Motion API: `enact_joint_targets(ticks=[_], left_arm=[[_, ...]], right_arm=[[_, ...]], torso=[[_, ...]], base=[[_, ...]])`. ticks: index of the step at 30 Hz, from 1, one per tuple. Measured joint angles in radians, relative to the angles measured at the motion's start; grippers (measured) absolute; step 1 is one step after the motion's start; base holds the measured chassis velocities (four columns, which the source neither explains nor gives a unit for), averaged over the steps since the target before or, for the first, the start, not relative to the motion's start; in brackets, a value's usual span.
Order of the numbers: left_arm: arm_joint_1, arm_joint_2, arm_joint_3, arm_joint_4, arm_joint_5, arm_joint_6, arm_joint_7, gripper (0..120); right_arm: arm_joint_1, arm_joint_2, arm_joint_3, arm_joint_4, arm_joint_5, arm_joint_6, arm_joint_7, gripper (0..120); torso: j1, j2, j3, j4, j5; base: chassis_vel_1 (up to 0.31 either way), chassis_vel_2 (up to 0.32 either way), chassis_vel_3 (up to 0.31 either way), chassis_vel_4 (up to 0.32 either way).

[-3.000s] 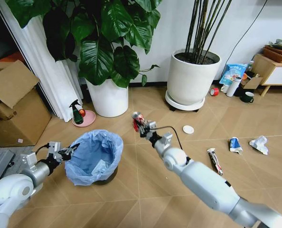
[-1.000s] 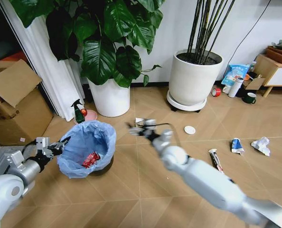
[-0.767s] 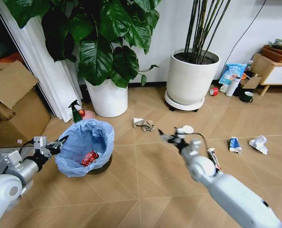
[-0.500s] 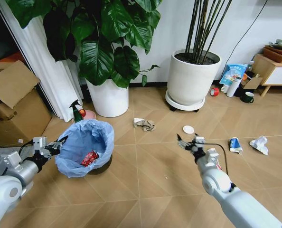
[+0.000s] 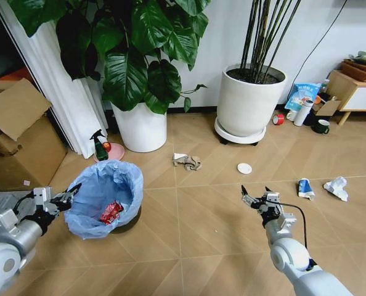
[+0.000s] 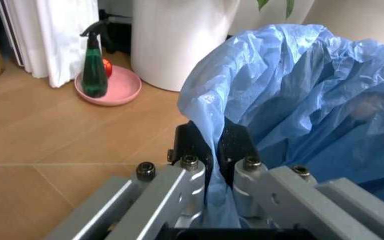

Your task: Pick up the trash bin and place the garbage on the floor into it.

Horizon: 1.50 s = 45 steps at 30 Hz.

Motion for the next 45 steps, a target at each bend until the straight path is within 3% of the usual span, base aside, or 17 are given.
enact_joint_targets(ticks=[45], left_arm=[[0.032, -0.022, -0.014, -0.023, 0.018, -0.007, 0.010, 0]], right_arm=[[-0.012, 0.016, 0.007, -0.032, -0.011, 0.022, -0.025, 100]], torso=[[0.000, 0.000, 0.000, -0.0001, -0.0001]], base=[[-0.019, 0.016, 0.018, -0.021]])
